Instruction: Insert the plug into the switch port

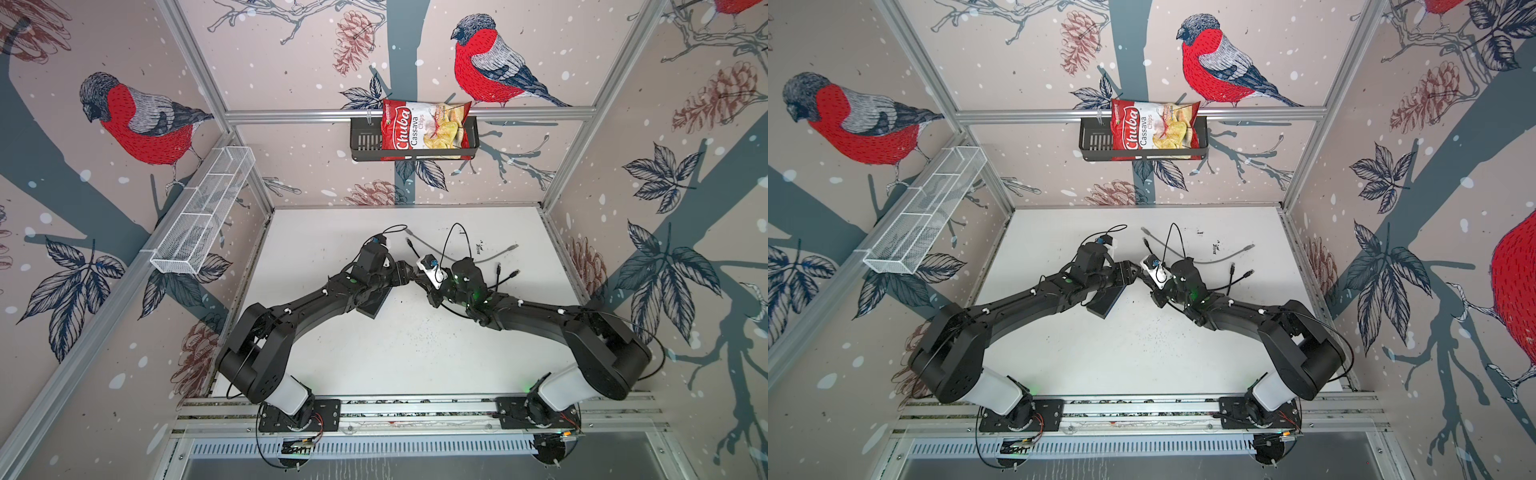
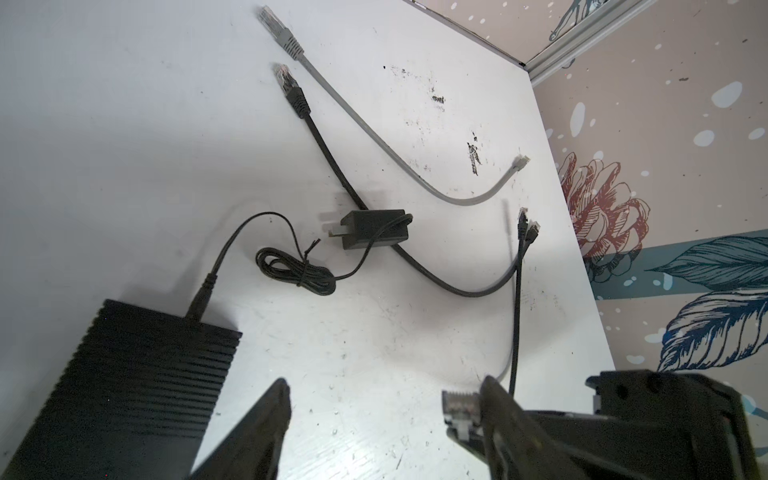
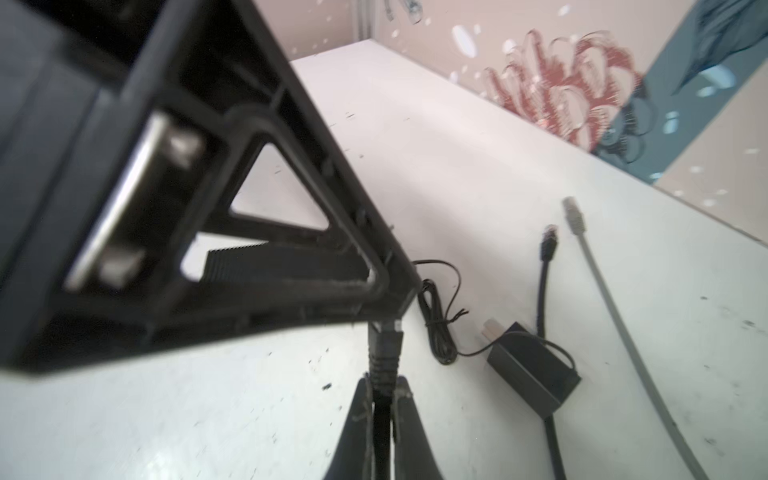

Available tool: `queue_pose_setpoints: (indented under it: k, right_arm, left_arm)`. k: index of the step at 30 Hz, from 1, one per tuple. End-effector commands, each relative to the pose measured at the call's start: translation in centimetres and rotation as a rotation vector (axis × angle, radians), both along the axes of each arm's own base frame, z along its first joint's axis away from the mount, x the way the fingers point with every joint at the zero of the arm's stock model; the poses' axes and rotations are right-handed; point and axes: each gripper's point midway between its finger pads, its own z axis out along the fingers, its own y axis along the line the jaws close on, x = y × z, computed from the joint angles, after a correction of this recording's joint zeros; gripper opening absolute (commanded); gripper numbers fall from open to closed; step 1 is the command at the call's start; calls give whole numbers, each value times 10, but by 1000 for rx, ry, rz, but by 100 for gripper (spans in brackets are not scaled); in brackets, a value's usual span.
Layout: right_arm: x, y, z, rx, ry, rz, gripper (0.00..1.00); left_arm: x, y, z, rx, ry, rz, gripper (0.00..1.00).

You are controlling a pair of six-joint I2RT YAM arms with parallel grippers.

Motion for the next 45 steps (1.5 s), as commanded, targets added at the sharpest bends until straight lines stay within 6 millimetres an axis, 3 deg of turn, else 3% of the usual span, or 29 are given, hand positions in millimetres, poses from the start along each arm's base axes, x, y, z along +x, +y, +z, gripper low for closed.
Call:
queue_pose_setpoints:
  k: [1,6,11,20,35,45]
  right_arm:
    - [-30,4,-13,-46,110,180,0]
    - [-43,-1,-18,-52,216,303,0]
    - [-38,-6,-18,-63,259,332,0]
    - [-29,-4,-16,-76,250,330,0]
    - [-28,-5,-8,-59,221,325,1]
    - [-27,-5,-6,-53,214,322,1]
  left_arm:
    - [5,-3,15,-1,-105,-71,71]
    - [-2,-6,22,19,-191,-201,70]
    - [-17,-8,24,26,-235,-294,69]
    - [-32,-12,1,3,-236,-371,60]
    - [-44,-20,7,-84,-288,-424,49]
    - [-41,-26,9,-140,-254,-412,28]
